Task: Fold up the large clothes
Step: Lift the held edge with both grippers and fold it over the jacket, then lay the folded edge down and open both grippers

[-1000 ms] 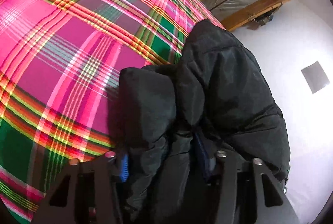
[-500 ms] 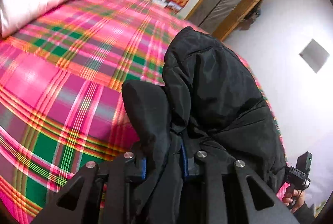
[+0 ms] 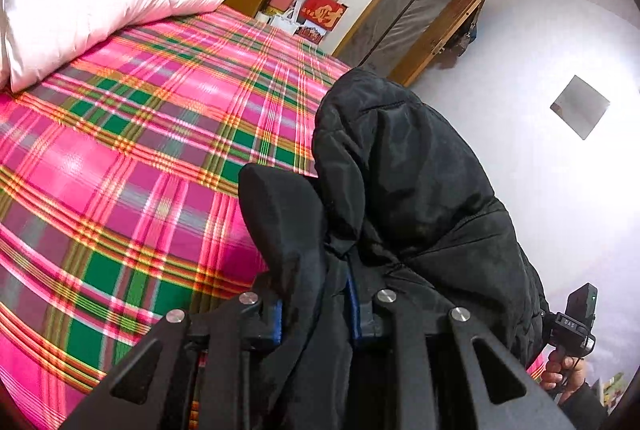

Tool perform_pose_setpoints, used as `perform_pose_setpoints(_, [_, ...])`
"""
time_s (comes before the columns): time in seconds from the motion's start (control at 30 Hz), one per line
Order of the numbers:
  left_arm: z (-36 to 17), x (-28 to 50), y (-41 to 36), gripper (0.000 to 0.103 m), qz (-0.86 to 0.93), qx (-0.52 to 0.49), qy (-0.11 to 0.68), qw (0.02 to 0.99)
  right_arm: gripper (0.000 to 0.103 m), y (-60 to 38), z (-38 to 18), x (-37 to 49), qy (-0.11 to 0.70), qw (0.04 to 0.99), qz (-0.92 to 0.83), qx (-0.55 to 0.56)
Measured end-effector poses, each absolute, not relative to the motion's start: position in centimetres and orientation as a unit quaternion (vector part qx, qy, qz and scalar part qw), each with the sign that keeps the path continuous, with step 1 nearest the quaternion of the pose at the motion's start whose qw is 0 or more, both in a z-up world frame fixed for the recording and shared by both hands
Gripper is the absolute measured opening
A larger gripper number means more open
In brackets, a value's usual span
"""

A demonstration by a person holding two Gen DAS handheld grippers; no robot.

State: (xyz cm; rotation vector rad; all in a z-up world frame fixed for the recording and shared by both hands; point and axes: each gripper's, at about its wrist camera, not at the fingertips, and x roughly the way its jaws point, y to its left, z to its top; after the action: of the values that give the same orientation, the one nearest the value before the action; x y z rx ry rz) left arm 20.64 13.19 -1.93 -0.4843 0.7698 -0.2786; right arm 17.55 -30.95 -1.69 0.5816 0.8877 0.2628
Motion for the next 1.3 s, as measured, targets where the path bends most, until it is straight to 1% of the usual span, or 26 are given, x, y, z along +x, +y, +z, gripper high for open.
perform_pose_setpoints(0.2, [0.6,21.6,16.2,0.023,-0.127,-0.223,0.350,0.901,0.023,-28.1,-0.4,20.3,0.408,0.857,0.149,0.277])
perform_pose_setpoints(0.43, [3.2,23.5,21.8,0.023,-0.102,-0.215,0.324,0.916,0.023,-22.9,0.4,24.9,0.399,0.854,0.186,0.276])
perform_pose_setpoints(0.67, [3.6,26.1,28.0,0.024,-0.072,-0.214,0.311,0.923,0.023,-17.3,-0.7,29.4,0.395,0.850,0.216,0.273])
perform_pose_setpoints(0.8, [1.1,28.3,30.5,0.024,-0.059,-0.214,0.321,0.921,0.023,-15.0,-3.7,31.3,0.412,0.842,0.218,0.273])
perform_pose_setpoints(0.97, [-5.9,30.6,32.2,0.025,-0.029,-0.218,0.377,0.900,0.024,-13.9,-9.9,31.8,0.464,0.823,0.184,0.270])
perform_pose_setpoints(1.07, [-10.9,30.9,34.0,0.028,0.002,-0.249,0.409,0.878,0.028,-14.6,-12.7,31.2,0.487,0.811,0.168,0.277])
perform_pose_setpoints(1.13, [-13.0,30.6,34.5,0.031,0.008,-0.251,0.416,0.874,0.033,-14.8,-13.5,31.0,0.492,0.809,0.167,0.275])
perform_pose_setpoints(1.17, [-13.4,30.4,34.6,0.032,0.006,-0.256,0.410,0.875,0.034,-14.7,-13.6,31.1,0.493,0.809,0.166,0.273])
perform_pose_setpoints(1.23, [-13.3,30.2,34.6,0.034,0.008,-0.260,0.404,0.877,0.041,-14.6,-13.6,31.1,0.495,0.809,0.163,0.271])
perform_pose_setpoints(1.3, [-13.2,30.2,34.6,0.038,0.011,-0.258,0.405,0.877,0.046,-14.7,-13.6,31.2,0.498,0.808,0.157,0.273])
